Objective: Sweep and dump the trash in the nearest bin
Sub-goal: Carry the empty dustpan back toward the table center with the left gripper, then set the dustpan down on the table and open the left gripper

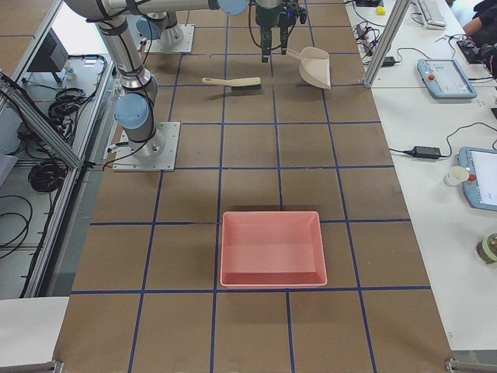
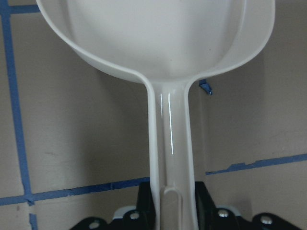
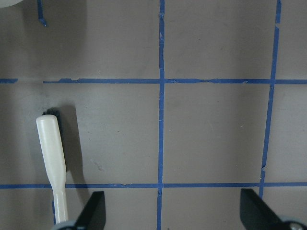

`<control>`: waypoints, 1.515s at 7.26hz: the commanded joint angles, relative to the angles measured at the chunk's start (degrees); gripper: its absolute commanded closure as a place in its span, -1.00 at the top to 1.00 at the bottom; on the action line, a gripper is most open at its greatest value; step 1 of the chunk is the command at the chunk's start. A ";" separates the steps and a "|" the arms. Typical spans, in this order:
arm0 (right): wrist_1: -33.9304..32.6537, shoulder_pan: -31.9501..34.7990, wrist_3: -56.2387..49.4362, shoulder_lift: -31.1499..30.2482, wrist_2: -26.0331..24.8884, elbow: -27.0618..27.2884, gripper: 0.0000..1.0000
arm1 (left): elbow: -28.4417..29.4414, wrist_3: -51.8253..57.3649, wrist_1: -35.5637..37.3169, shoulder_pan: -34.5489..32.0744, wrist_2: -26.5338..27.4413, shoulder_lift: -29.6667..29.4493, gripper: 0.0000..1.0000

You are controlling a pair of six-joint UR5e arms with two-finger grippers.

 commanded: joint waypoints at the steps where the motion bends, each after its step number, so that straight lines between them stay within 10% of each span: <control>1: 0.09 0.07 0.00 -0.02 0.00 0.00 1.00 | -1.27 -4.13 2.90 -2.08 -0.23 -1.51 -0.96; 8: 0.18 0.07 0.00 -0.02 0.00 0.00 1.00 | -3.63 -7.22 6.16 -5.16 0.11 -1.96 -0.64; 9: 0.18 -0.02 0.00 -0.02 0.00 0.00 1.00 | -3.91 -6.96 6.51 -4.90 0.38 -0.91 0.52; 10: 0.18 -0.02 0.00 -0.02 0.00 0.00 1.00 | -4.00 -6.95 6.25 -4.72 0.47 -0.47 1.00; 11: 0.09 -0.02 0.00 -0.02 0.00 0.44 1.00 | -3.30 -6.87 6.16 -4.20 0.64 0.15 1.00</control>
